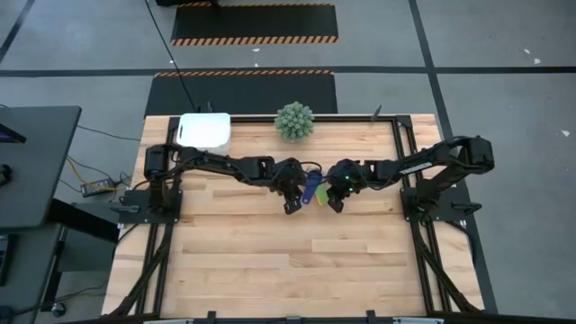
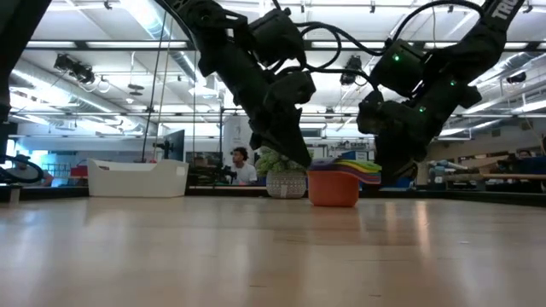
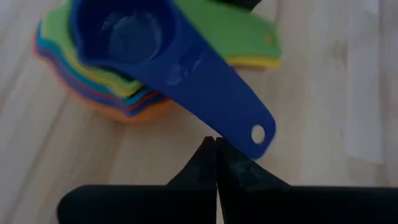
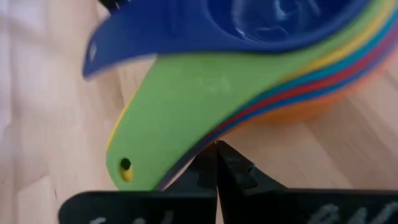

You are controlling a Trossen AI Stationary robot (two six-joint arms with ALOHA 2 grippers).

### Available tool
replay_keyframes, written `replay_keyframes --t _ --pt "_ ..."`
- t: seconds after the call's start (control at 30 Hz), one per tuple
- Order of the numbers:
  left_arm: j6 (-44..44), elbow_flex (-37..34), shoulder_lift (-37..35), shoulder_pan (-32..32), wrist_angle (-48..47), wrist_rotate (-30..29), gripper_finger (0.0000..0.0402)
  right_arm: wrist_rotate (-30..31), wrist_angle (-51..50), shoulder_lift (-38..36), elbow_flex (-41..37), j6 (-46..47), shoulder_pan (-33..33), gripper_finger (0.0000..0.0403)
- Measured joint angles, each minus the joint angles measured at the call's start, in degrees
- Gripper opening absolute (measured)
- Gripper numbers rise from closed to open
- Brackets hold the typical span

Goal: Nest measuring cups in basket
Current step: Stack the violet measuring cup on top of the green measuring cup

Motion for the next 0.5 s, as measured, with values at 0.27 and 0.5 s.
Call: replay_keyframes --t 0.27,0.5 --pt "-1.82 0.0 0.0 -1.08 0.86 0.08 0.0 -0.9 4.51 2.01 0.0 -0.33 0.06 0.0" --pt "-2.65 0.01 0.0 -1.62 2.12 0.02 0.0 -0.93 8.36 2.16 0.02 -0.43 0.05 0.0"
